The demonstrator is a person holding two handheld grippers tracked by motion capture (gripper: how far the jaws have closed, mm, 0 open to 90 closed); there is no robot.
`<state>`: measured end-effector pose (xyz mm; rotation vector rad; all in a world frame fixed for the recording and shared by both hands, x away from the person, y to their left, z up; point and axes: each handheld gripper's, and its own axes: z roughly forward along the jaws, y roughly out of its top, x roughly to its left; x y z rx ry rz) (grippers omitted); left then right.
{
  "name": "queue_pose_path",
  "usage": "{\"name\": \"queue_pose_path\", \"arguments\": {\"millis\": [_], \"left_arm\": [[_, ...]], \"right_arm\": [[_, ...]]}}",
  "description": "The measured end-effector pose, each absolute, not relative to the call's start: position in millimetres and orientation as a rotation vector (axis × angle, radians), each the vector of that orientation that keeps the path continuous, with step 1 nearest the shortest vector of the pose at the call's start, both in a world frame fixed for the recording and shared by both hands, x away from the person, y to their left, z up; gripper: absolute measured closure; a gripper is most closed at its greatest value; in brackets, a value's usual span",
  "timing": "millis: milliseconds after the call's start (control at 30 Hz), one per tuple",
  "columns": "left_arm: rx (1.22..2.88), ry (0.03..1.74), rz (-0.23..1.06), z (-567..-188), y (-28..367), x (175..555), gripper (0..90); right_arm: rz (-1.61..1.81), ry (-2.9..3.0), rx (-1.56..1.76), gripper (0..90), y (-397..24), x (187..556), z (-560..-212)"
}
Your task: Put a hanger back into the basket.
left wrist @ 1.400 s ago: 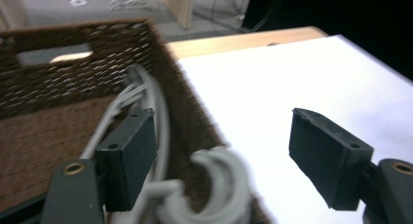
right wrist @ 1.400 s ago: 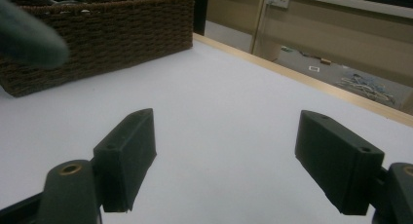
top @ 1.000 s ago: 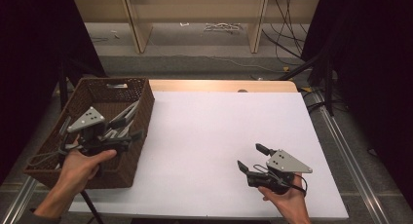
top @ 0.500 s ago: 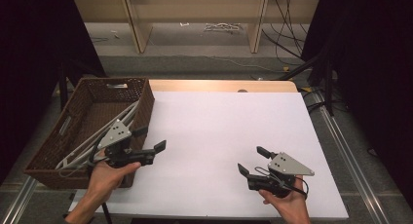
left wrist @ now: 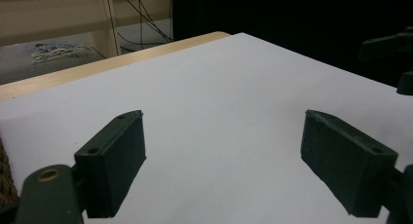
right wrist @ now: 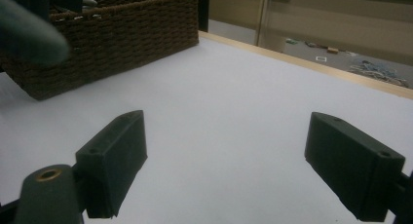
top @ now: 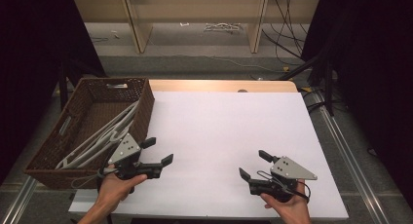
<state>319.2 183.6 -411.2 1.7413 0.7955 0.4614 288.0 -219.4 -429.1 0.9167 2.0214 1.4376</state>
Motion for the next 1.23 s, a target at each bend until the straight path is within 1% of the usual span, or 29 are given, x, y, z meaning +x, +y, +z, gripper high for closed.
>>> {"name": "queue_pose_path", "arguments": {"millis": [167, 367, 600, 667, 733, 1233], "left_arm": [[1.782, 0.768, 0.519, -424, 185, 309, 16.4], [1.774, 0.809, 0.483, -436, 183, 300, 16.5], [1.767, 0.768, 0.476, -437, 179, 299, 16.6], [1.774, 0.768, 0.49, -437, 179, 299, 16.5], [1.761, 0.787, 0.48, -438, 179, 300, 16.6], [1.762, 0.782, 0.479, -438, 180, 301, 16.6]], "right_arm": [[1.438, 2.02, 0.916, 16.0, -221, 286, -431], [1.433, 2.015, 0.909, 15.9, -220, 279, -432], [1.435, 2.024, 0.885, 16.0, -218, 275, -434], [1.42, 2.048, 0.883, 16.0, -218, 275, -433], [1.432, 2.032, 0.88, 16.0, -217, 276, -434], [1.423, 2.047, 0.883, 16.0, -218, 278, -435]]}}
